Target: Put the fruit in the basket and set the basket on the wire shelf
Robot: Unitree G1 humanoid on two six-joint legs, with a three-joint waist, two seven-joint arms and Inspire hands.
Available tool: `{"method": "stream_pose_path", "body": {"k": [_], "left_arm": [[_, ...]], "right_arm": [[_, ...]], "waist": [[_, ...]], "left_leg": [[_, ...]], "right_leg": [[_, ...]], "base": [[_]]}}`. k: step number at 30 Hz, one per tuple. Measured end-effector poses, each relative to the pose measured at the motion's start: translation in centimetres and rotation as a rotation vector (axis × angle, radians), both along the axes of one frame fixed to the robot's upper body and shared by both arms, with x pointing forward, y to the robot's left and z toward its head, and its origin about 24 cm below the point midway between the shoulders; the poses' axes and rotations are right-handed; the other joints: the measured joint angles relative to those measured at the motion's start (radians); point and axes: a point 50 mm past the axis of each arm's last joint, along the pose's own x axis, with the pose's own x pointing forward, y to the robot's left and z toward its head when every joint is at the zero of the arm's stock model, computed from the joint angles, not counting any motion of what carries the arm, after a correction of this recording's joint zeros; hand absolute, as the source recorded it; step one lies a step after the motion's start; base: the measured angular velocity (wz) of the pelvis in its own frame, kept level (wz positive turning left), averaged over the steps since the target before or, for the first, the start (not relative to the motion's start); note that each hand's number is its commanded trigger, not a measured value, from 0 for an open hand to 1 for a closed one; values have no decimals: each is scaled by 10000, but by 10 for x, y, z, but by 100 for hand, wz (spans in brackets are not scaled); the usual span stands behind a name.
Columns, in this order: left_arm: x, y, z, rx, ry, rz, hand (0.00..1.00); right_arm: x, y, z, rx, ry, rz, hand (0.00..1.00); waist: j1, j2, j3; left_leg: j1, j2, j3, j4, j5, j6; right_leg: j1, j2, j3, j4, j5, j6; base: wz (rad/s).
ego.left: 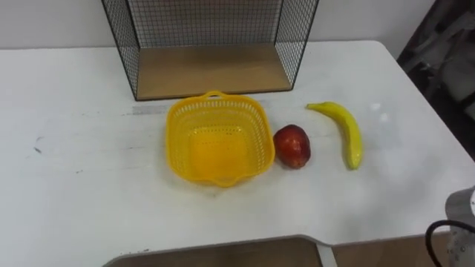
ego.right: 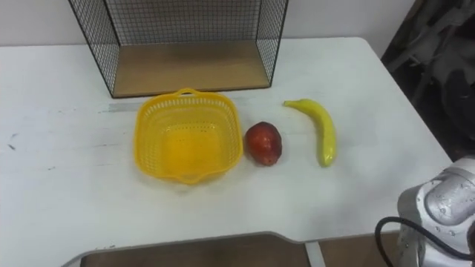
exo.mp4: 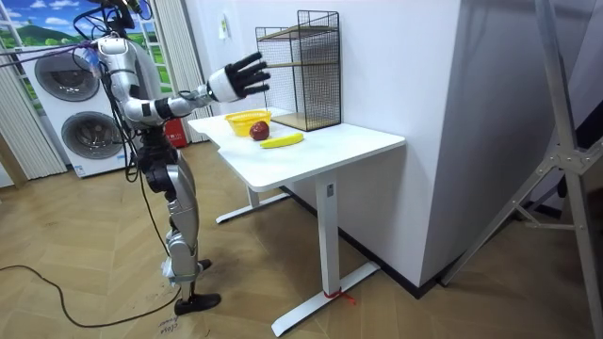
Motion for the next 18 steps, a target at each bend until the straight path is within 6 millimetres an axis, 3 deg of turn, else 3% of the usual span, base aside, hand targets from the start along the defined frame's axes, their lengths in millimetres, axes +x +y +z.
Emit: {"method": "stream_pose_path", "body": {"k": [4, 10, 18], "left_arm": [[-5, -1, -1, -153, 289, -59, 0], [-4, 0, -2, -354, 527, -156, 0], [0, -1, -2, -486, 566, -577, 0]], "right_arm": [[12, 13, 0, -577, 342, 1619, 0], [31, 40, -8, -1166, 1244, 4403, 0], [43, 51, -21, -1231, 2119, 6045, 0]], "waist": [[243, -61, 8], [235, -39, 48], [251, -115, 101]], "left_leg": [[-1, 2, -18, 10, 0, 0], [-120, -3, -217, 59, 1, -1], [-159, -7, -303, 66, 4, -2]], "right_leg": [[19, -2, -29, -11, 2, 0], [20, -11, -193, -37, 2, 0], [19, -16, -276, -46, 2, 0]], "base": [[0], [9], [2]]}}
